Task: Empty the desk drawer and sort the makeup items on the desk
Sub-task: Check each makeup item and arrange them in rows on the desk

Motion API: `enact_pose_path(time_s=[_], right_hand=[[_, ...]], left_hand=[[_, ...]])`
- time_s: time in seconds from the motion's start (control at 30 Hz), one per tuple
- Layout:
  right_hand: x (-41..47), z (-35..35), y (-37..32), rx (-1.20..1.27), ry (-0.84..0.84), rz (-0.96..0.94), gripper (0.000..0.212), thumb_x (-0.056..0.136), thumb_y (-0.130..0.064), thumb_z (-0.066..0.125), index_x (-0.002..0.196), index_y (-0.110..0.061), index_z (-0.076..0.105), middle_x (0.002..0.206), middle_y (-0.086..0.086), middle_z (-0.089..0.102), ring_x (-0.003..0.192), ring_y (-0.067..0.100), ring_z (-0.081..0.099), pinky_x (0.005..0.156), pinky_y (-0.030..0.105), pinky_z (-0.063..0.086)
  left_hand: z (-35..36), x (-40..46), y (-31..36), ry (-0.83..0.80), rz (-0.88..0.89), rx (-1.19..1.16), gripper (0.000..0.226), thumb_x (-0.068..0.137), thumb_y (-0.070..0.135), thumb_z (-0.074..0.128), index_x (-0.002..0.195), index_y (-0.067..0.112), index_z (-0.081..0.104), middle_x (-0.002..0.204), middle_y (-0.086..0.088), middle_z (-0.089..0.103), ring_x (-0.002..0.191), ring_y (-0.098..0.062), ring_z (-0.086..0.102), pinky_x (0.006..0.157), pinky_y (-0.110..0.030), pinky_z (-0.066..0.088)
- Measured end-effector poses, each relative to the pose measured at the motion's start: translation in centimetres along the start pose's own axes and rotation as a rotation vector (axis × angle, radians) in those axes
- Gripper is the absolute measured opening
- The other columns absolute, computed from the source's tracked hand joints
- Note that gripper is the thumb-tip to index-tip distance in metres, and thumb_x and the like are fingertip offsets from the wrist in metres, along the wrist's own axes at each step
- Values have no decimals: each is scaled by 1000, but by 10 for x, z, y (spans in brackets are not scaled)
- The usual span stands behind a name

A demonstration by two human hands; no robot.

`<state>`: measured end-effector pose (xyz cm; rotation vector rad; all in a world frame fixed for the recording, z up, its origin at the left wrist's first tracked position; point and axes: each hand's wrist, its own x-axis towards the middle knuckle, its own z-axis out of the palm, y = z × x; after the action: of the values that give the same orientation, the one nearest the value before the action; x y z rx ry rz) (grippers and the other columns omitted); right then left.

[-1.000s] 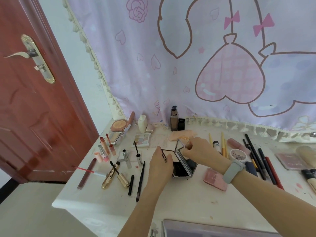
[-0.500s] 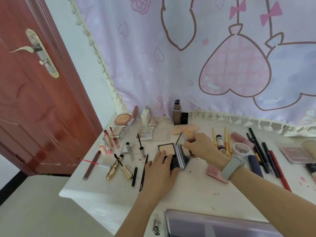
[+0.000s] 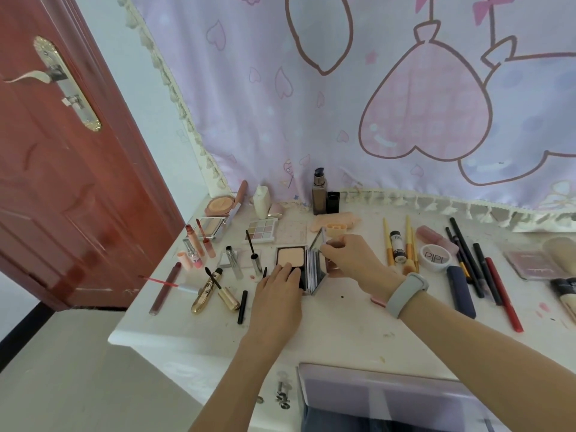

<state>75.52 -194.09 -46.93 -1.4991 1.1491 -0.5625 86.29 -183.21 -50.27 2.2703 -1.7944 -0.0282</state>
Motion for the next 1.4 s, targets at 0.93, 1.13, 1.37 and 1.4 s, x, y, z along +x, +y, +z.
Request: enact_pose_path(time_s=[0.93,1.13,1.37,1.4], right_hand=[[-89,-80,82,-684,49,-495,45,85,-26,63,126,-16,48,111,-11,46,107,2,35,86,4,25],[-91,-78,91,-443,34,-458,47,82,-20,67,125,-25,49,112,-26,43,109,0,42,92,4,32],[-98,-74,86,-162,6,-414,28,88,-12,59,103,-35,59,117,-13,56,109,2,55,95,16,44],[-100,-72,80,-133,4,-378,23,88,-15,59,100,-36,59,112,-14,58,105,2,57,91,15,46]], left_hand=[[24,-21,75,-81,93,-739,46,84,42,60,128,30,52,124,16,55,119,-3,46,104,-24,33],[31,-19,68,-85,133,-858,54,78,26,71,127,30,50,115,27,54,112,6,48,94,-5,32],[31,-29,74,31,198,-927,42,75,29,70,113,29,52,109,18,61,105,2,55,93,-17,42],[31,-29,74,49,195,-930,42,73,33,68,111,33,51,109,18,60,105,0,55,93,-17,42]])
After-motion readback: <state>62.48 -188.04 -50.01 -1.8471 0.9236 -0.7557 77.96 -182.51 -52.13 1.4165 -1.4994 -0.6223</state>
